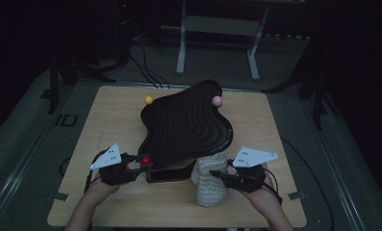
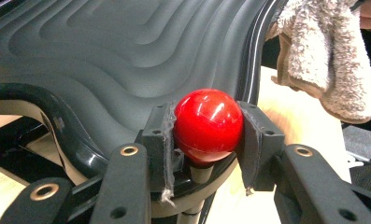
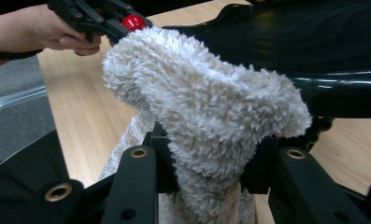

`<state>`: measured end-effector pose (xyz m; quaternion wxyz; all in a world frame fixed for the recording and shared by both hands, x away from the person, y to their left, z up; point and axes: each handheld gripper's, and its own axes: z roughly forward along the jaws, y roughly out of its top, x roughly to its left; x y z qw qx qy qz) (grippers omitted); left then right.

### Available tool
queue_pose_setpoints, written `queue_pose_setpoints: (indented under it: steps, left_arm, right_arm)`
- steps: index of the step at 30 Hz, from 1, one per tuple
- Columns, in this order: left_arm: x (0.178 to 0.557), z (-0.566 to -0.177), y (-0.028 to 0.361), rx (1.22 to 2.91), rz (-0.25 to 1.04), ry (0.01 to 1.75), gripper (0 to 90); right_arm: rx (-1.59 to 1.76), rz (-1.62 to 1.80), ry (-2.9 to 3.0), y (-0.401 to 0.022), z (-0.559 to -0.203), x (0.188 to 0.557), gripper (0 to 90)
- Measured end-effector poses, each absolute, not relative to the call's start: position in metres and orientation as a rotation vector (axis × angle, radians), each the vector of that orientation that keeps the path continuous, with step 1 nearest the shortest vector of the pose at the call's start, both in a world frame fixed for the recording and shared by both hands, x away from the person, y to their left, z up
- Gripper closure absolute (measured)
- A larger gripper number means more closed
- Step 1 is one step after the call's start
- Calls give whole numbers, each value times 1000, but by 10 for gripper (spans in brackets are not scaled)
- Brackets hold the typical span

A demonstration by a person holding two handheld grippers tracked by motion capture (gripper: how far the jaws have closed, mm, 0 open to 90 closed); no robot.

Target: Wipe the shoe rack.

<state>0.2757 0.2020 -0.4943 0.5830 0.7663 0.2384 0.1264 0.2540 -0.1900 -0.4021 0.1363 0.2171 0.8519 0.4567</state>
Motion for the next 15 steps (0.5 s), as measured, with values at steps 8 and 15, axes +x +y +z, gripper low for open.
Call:
queue_pose_setpoints:
  steps: [8,15]
  left_arm:
    - [276,-494,202,1789,296,556,599]
    - [275,-494,201,1792,299,557,599]
  right_arm:
    - [569,1343,2475,-186,-398,245,642]
    - [673,1442,2376,-193,-390,255,636]
